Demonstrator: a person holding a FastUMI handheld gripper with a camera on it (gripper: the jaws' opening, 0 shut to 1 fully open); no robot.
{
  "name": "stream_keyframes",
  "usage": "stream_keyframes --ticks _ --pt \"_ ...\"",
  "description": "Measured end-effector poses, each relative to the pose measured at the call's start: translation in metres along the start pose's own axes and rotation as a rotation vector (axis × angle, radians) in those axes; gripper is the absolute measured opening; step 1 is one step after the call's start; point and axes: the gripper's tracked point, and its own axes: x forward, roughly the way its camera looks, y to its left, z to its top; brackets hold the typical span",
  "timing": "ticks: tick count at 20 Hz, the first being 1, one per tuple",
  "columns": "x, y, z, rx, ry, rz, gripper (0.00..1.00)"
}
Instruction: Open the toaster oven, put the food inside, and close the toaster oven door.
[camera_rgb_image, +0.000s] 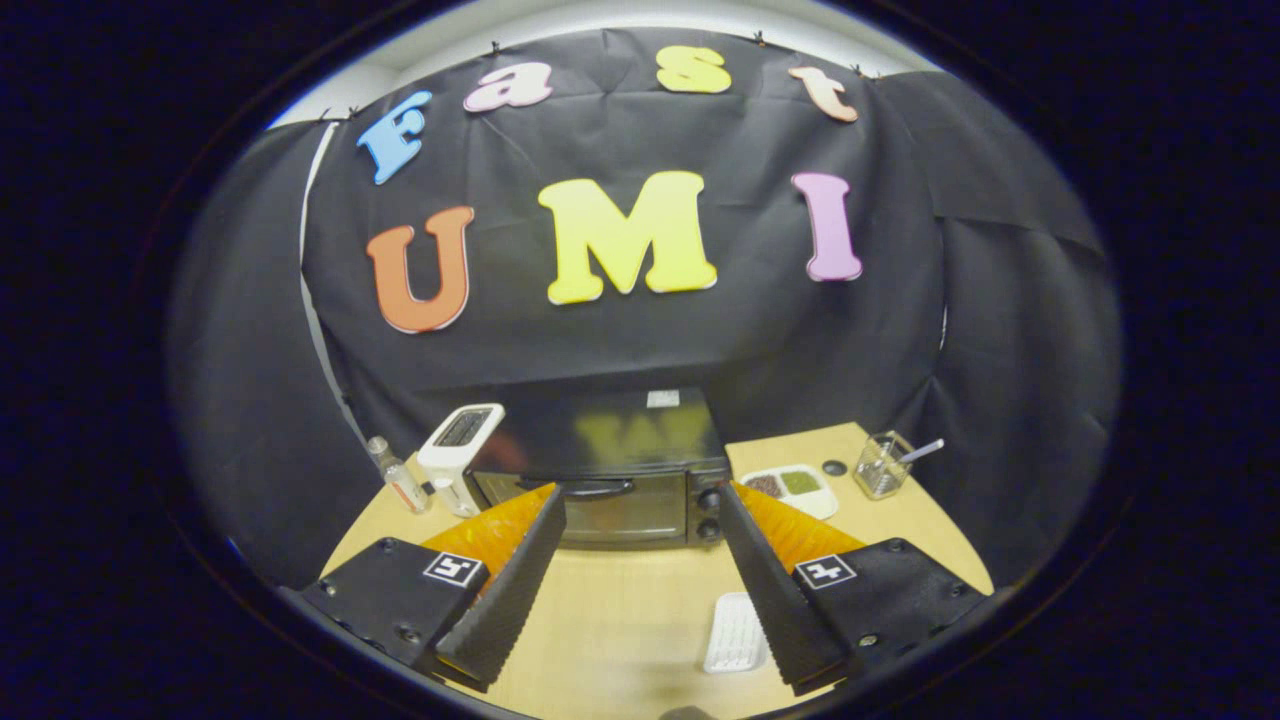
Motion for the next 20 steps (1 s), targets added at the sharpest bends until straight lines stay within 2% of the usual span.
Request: stream_keyframes --ticks 5,9,11,20 --pt "-0.063 -0.049 0.068 -0.029 -0.143 -0.054 0.99" --pt "-0.090 -0.092 0.096 -0.080 -0.218 -0.084 1.00" --pt "-0.097 -0.108 0.100 -0.120 -0.229 -0.088 1.00" --pt "-0.115 -0.133 0.104 -0.118 -0.279 -0.013 1.00"
